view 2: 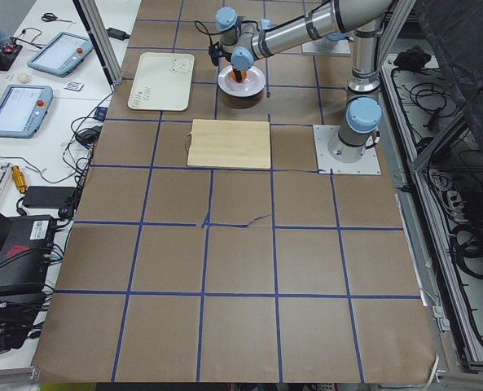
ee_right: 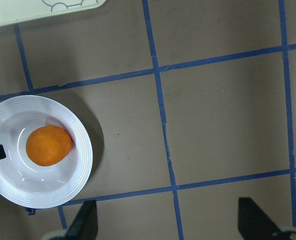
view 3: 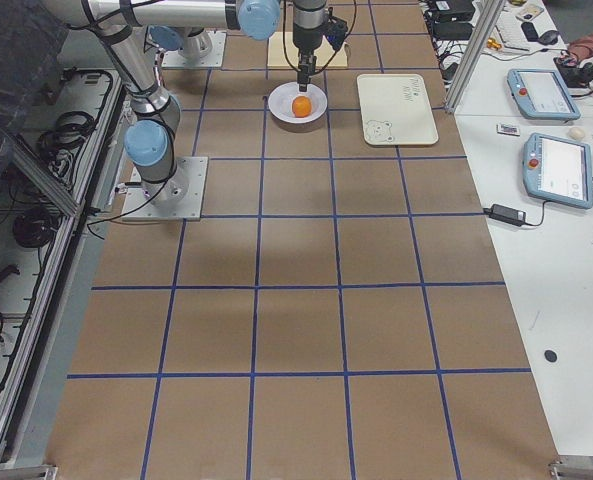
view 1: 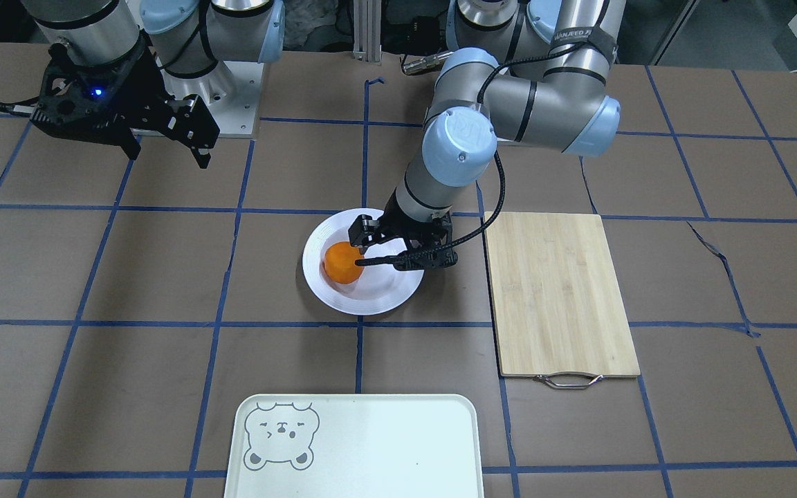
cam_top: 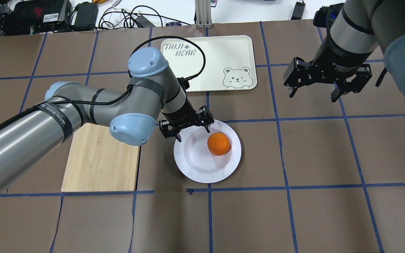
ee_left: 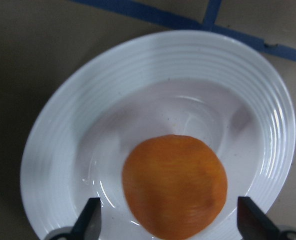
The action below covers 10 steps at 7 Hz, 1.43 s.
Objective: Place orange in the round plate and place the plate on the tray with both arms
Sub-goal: 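Release the orange into the bowl and raise the left gripper back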
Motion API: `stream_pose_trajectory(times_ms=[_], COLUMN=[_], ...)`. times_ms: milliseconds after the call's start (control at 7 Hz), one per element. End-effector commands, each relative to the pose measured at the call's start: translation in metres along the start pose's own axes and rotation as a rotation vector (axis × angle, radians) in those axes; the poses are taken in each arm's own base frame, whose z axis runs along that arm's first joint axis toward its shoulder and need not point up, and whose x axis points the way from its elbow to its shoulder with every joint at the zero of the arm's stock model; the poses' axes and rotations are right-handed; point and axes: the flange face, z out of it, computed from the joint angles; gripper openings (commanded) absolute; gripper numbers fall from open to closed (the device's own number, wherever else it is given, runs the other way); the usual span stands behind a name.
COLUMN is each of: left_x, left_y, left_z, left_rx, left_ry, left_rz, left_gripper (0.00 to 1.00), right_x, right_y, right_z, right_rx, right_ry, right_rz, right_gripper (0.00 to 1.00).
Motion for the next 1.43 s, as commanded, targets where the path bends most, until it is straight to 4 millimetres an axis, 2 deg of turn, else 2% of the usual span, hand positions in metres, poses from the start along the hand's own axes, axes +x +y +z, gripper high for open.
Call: stream_pose_trajectory(times_ms=[0,143,286,571,714,857,1000,1143,1286], left_x=[0.000,-0.008,-0.010,-0.012,-0.031,-0.074,-0.091,-0.086,-0.085], left_y=[0.024,0.047,0.060,0.065,0.048,0.014,-0.004,-0.005,-0.005], left_z=[-0.098,-0.141,-0.162,-0.189,-0.205,-0.243,-0.264,-0.265,-0.265], left_rx=[0.060,0.079,0.101,0.145,0.169,0.224,0.224,0.206,0.215], left_ry=[-0.092,-0.159,-0.158,-0.137,-0.138,-0.122,-0.128,-0.135,-0.134], left_rz=[0.004,0.029,0.032,0.076,0.213,0.187,0.147,0.177,0.198], left_gripper=[1.00,1.00,1.00,1.00,1.00,1.00,1.00,1.00,1.00], right_x=[0.000,0.000,0.000,-0.001,-0.002,0.000,0.002,-0.005,-0.017], right_y=[0.000,0.000,0.001,0.006,0.002,-0.007,-0.021,-0.049,-0.062], right_z=[0.000,0.000,0.000,0.006,0.015,0.029,0.034,0.069,0.086], right_rx=[-0.001,-0.004,-0.007,-0.054,-0.081,-0.112,-0.074,-0.067,-0.086], right_ry=[0.000,0.001,0.001,0.000,-0.006,-0.010,-0.021,-0.075,-0.194], right_rz=[0.001,0.001,-0.002,0.007,0.024,0.031,0.030,0.008,-0.047], right_gripper=[1.00,1.00,1.00,1.00,1.00,1.00,1.00,1.00,1.00])
